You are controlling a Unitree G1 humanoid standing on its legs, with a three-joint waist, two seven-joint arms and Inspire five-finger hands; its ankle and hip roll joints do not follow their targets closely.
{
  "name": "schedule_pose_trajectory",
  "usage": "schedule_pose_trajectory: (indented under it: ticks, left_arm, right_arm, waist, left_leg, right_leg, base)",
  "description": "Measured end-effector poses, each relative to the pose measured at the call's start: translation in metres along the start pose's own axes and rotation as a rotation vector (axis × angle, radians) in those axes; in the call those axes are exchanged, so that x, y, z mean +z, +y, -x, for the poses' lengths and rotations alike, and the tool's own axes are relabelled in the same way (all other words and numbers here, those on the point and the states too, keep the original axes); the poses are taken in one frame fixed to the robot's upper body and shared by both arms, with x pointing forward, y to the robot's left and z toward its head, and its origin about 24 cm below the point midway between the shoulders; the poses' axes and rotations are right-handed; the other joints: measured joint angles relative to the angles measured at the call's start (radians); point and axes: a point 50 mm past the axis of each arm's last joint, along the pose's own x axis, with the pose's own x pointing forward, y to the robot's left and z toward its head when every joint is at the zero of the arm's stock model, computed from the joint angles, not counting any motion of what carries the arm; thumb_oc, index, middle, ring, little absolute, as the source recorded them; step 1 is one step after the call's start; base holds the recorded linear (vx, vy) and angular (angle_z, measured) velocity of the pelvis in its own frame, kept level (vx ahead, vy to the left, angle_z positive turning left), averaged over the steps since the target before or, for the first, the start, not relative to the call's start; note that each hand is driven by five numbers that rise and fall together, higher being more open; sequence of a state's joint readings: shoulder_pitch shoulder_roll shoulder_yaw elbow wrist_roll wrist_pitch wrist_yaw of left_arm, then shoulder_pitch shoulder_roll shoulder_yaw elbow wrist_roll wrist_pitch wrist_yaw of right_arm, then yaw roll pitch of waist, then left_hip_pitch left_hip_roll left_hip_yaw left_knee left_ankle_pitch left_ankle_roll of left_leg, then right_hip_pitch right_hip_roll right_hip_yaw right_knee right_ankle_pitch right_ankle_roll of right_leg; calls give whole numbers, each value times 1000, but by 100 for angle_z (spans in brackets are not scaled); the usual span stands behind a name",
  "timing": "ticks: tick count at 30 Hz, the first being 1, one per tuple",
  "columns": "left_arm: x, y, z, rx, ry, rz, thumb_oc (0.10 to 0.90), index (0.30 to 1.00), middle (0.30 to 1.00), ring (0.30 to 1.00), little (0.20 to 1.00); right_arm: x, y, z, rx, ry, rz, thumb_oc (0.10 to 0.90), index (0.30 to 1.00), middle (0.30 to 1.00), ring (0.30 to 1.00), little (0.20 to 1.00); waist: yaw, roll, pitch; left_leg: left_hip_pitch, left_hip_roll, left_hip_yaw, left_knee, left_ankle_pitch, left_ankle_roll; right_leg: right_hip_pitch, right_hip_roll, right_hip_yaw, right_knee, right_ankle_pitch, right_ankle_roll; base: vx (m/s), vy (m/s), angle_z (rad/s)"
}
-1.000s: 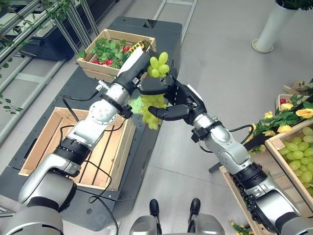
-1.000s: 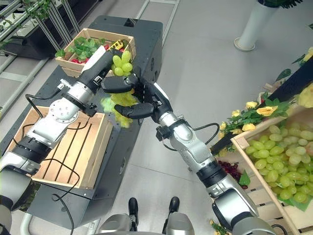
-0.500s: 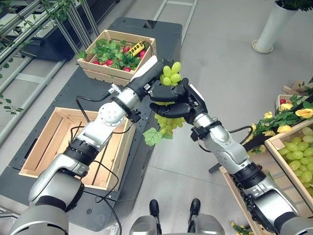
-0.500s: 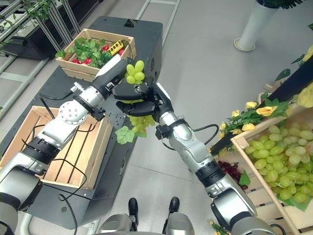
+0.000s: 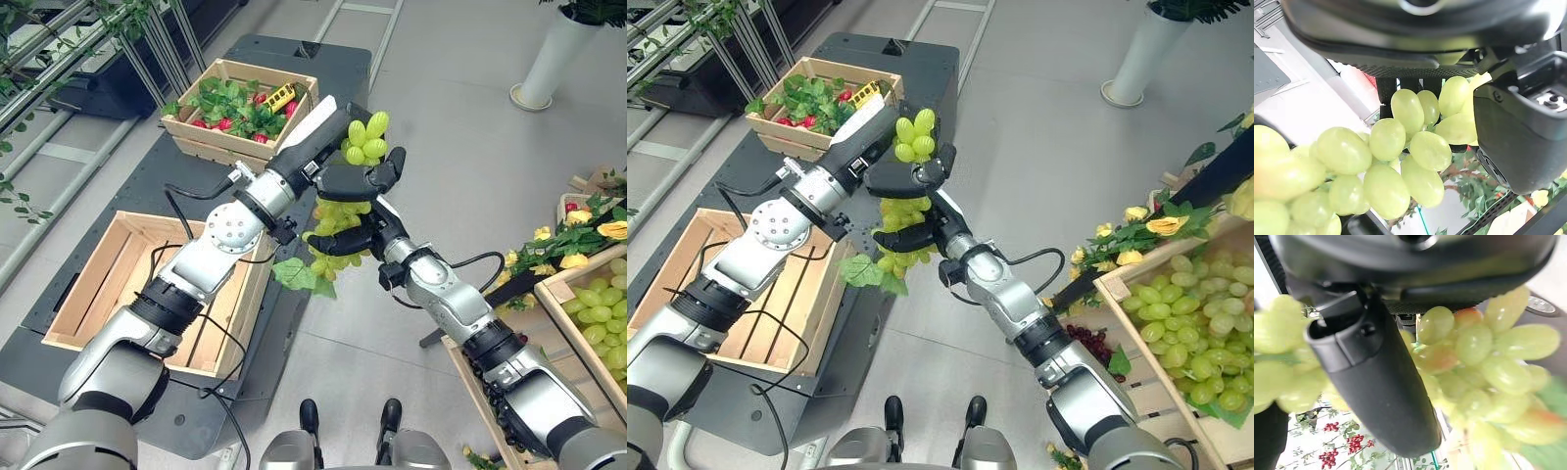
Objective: Pick up the fruits from the basket on one side to the basket on the other side
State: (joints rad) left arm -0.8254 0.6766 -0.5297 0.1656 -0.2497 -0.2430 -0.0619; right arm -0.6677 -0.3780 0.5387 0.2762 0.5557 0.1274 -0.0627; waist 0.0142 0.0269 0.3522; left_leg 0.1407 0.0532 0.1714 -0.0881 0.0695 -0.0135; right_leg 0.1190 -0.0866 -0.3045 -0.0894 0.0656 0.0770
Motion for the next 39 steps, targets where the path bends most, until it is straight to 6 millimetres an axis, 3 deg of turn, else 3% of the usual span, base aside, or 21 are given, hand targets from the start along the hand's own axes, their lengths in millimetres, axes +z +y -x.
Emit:
schedule_pose_trajectory:
  ticks: [4,5,6,7,15,16,17,31,34,39]
  left_arm:
    - [0,0,0,-1,6,2,400,300,300,300,300]
    - [0,0,0,-1,6,2,400,300,300,300,300]
    - [0,-1,0,-1,8,2,400,300,300,300,300]
    - [0,-1,0,-1,10,3,400,300,300,300,300]
    - [3,-1,-1,18,-2,7,400,300,300,300,300]
    - [3,-1,-2,23,-4,7,455,382,382,382,382]
    - [3,0,-2,34,-5,7,800,900,900,900,900]
    - [-2,13,1,144,25,8,800,900,900,900,900]
    - [-4,18,4,200,29,17,800,900,900,900,900]
    - [-9,46,25,506,0,130,800,900,900,900,900]
  right_arm:
    - [-1,-1,-2,-11,7,-1,800,900,900,900,900]
    - [-1,-2,-2,-20,8,-3,584,575,575,575,575]
    - [-1,-2,-2,-32,6,-6,541,512,512,512,512]
    - [0,-1,-3,-48,-4,-10,400,300,300,300,300]
    - [10,1,-4,-145,-103,-48,400,300,300,300,300]
    - [10,1,-4,-146,-108,-48,400,300,300,300,300]
    - [11,1,-4,-147,-118,-49,400,300,300,300,300]
    - [19,-5,7,-184,-195,3,400,300,300,300,300]
    - [10,-8,11,-195,-172,15,400,300,300,300,300]
    - [-15,-19,27,-245,-100,-18,400,300,300,300,300]
  waist:
    - [3,0,0]
    - [4,0,0]
    - [4,0,0]
    - [4,0,0]
    - [1,0,0]
    - [1,0,0]
    - [1,0,0]
    - [-5,4,-2]
    - [-6,4,-2]
    - [-24,4,-2]
  left_leg:
    - [1,0,-2,0,0,0]
    - [1,0,-2,0,0,0]
    - [1,0,-3,0,0,0]
    - [1,0,-3,0,0,0]
    - [2,0,-3,0,0,0]
    - [2,0,-3,0,0,0]
    - [2,0,-2,0,0,0]
    - [4,0,0,0,0,0]
    - [7,0,2,0,0,0]
    - [9,0,2,0,-1,0]
  right_leg:
    - [2,0,-2,0,0,0]
    - [2,0,-2,0,0,0]
    - [2,0,-2,0,0,0]
    - [3,0,-2,0,0,0]
    - [3,0,-1,0,0,0]
    - [3,0,0,0,0,0]
    - [3,0,0,0,0,0]
    - [3,0,4,0,0,0]
    - [3,0,9,0,0,0]
    - [2,1,18,0,1,0]
  base:
    - [0,0,0]
    - [0,0,0]
    - [0,0,0]
    - [0,0,0]
    - [0,0,0]
    - [0,0,0]
    - [0,0,0]
    - [0,0,0]
    - [5,4,-4]
    - [6,0,-3]
